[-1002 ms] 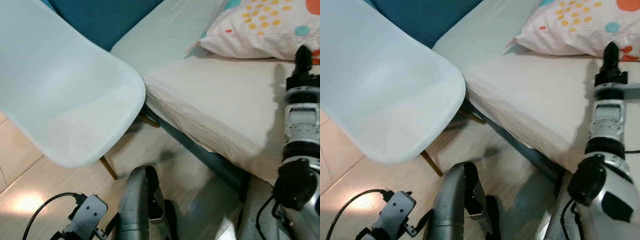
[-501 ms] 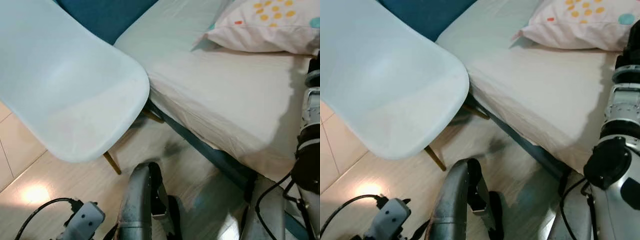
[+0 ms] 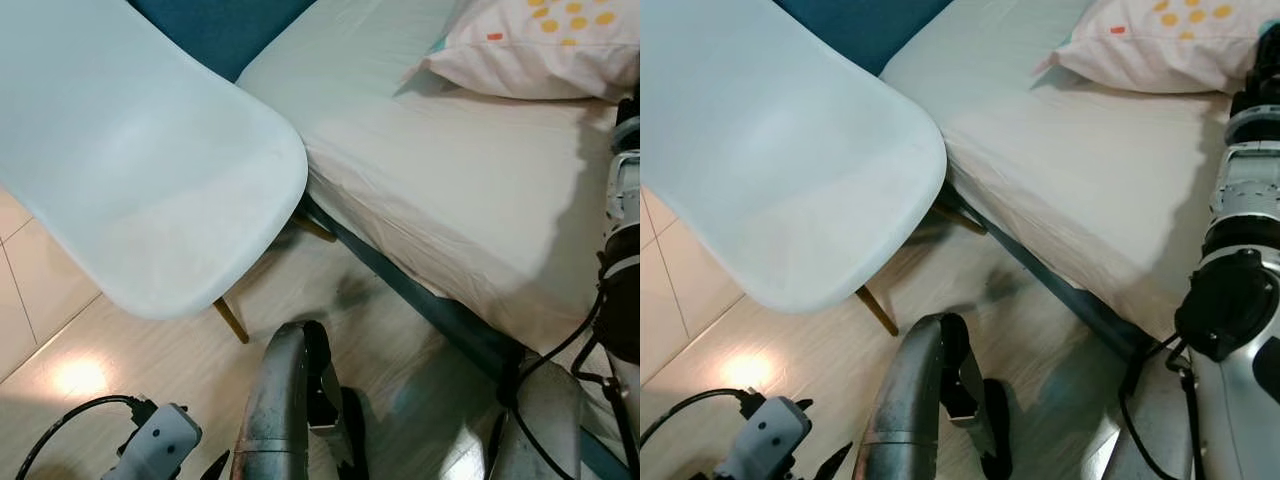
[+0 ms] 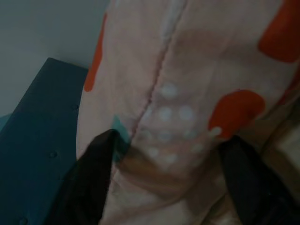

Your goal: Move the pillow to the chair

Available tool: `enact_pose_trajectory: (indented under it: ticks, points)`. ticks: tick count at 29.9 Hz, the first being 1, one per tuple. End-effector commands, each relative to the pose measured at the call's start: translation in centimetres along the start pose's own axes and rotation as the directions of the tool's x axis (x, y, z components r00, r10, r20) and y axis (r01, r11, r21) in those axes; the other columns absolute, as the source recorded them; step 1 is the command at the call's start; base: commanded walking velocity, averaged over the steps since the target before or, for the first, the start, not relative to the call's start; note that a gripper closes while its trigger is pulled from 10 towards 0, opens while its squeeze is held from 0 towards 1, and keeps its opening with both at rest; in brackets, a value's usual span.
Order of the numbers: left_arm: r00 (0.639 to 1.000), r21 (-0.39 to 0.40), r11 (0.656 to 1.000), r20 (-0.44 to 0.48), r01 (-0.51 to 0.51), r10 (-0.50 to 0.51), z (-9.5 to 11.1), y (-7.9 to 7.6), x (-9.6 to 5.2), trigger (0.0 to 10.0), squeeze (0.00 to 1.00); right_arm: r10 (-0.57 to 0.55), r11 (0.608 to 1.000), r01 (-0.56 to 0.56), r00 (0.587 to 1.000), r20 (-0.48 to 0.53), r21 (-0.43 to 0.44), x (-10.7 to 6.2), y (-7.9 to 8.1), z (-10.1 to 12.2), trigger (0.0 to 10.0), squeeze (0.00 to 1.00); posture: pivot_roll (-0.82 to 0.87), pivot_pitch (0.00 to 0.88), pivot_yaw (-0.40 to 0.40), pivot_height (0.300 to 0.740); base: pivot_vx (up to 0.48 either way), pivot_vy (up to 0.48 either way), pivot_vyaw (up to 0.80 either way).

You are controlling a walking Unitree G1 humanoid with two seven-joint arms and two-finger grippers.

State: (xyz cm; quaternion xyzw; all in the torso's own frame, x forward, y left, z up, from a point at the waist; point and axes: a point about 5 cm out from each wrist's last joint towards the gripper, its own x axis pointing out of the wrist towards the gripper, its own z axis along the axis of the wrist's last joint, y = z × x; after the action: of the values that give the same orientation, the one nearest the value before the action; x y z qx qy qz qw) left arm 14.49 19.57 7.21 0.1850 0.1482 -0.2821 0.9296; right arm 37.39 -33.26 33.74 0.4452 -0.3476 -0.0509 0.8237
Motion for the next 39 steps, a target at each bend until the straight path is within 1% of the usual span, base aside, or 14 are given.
enact_pose_trajectory:
  ticks: [1, 16, 19, 20, 24, 26, 27, 29, 30, 31, 32, 35, 36, 39]
  points:
    - [0.998, -0.016, 1.000, -0.062, 0.013, -0.014, -0.9, -0.1, -0.9, 10.0, 0.00, 0.006, 1.000, -0.006, 1.000, -0.018, -0.024, 0.1, 0.3, -0.3, 0.0, 0.00, 0.31, 0.538, 0.396, 0.496, 0.000, 0.000, 0.00]
    - [0.999, -0.024, 1.000, -0.047, 0.014, -0.015, -0.3, 0.0, -0.4, 10.0, 0.00, 0.104, 0.992, -0.105, 0.994, -0.019, -0.073, 0.7, 1.5, 0.8, 0.0, 0.00, 0.30, 0.547, 0.400, 0.496, 0.000, 0.000, 0.00]
    - [0.999, -0.029, 1.000, -0.042, 0.011, -0.012, -0.3, -0.1, 0.0, 10.0, 0.00, 0.183, 0.971, -0.202, 0.971, -0.154, -0.125, 0.4, 1.9, -1.1, 0.0, 0.00, 0.28, 0.540, 0.388, 0.496, 0.000, 0.000, 0.00]
    - [0.999, -0.029, 1.000, -0.042, 0.011, -0.012, -0.3, -0.1, 0.0, 10.0, 0.00, 0.183, 0.971, -0.202, 0.971, -0.154, -0.125, 0.4, 1.9, -1.1, 0.0, 0.00, 0.28, 0.540, 0.388, 0.496, 0.000, 0.000, 0.00]
    - [0.999, -0.036, 0.999, -0.033, 0.003, -0.004, -0.4, -0.2, 0.7, 10.0, 0.00, 0.318, 0.923, -0.369, 0.889, -0.328, -0.104, -0.9, 2.0, -3.8, 0.0, 0.00, 0.25, 0.520, 0.366, 0.496, 0.000, 0.000, 0.00]
    - [1.000, -0.038, 0.999, -0.031, 0.001, -0.002, -0.4, -0.2, 0.8, 10.0, 0.00, 0.349, 0.910, -0.405, 0.866, -0.359, -0.092, -1.2, 2.0, -4.3, 0.0, 0.00, 0.25, 0.520, 0.366, 0.496, 0.000, 0.000, 0.00]
    - [1.000, -0.042, 0.999, -0.024, -0.003, 0.002, -0.6, -0.3, 1.5, 10.0, 0.00, 0.478, 0.845, -0.535, 0.753, -0.453, 0.002, -3.2, 1.7, -6.3, 0.0, 0.00, 0.21, 0.496, 0.339, 0.496, 0.000, 0.000, 0.00]
    - [1.000, -0.047, 0.999, -0.017, -0.009, 0.008, -0.7, -0.4, 2.2, 10.0, 0.00, 0.561, 0.790, -0.606, 0.660, -0.499, 0.087, -5.3, 1.5, -7.7, 0.0, 0.00, 0.19, 0.480, 0.325, 0.496, 0.000, 0.000, 0.00]
    - [1.000, -0.047, 0.999, -0.017, -0.009, 0.008, -0.7, -0.4, 2.2, 10.0, 0.00, 0.561, 0.790, -0.606, 0.660, -0.499, 0.087, -5.3, 1.5, -7.7, 0.0, 0.00, 0.19, 0.480, 0.325, 0.496, 0.000, 0.000, 0.00]
    - [1.000, -0.053, 0.998, -0.010, -0.018, 0.018, -0.8, -0.4, 3.0, 10.0, 0.00, 0.607, 0.757, -0.634, 0.597, -0.524, 0.155, -7.9, 1.5, -8.5, 0.0, 0.00, 0.17, 0.458, 0.309, 0.496, 0.000, 0.000, 0.00]
    - [1.000, -0.053, 0.998, -0.010, -0.018, 0.018, -0.8, -0.4, 3.0, 10.0, 0.00, 0.607, 0.757, -0.634, 0.597, -0.524, 0.155, -7.9, 1.5, -8.5, 0.0, 0.00, 0.17, 0.458, 0.309, 0.496, 0.000, 0.000, 0.00]
    - [1.000, -0.056, 0.998, 0.001, -0.025, 0.025, -0.9, -0.5, 4.1, 10.0, 0.00, 0.644, 0.735, -0.637, 0.550, -0.531, 0.232, -11.5, 1.9, -9.1, 0.0, 0.00, 0.14, 0.422, 0.287, 0.496, 0.000, 0.000, 0.00]
    - [1.000, -0.057, 0.998, 0.003, -0.026, 0.026, -1.0, -0.5, 4.3, 10.0, 0.00, 0.647, 0.734, -0.635, 0.545, -0.533, 0.241, -12.3, 1.9, -9.1, 0.0, 0.00, 0.14, 0.422, 0.287, 0.496, 0.000, 0.000, 0.00]
    - [0.999, -0.061, 0.998, 0.027, -0.034, 0.036, -0.8, -0.5, 5.9, 10.0, 0.00, 0.650, 0.740, -0.603, 0.527, -0.548, 0.298, -16.5, 2.2, -9.2, 0.0, 0.00, 0.10, 0.371, 0.262, 0.496, 0.000, 0.000, 0.00]
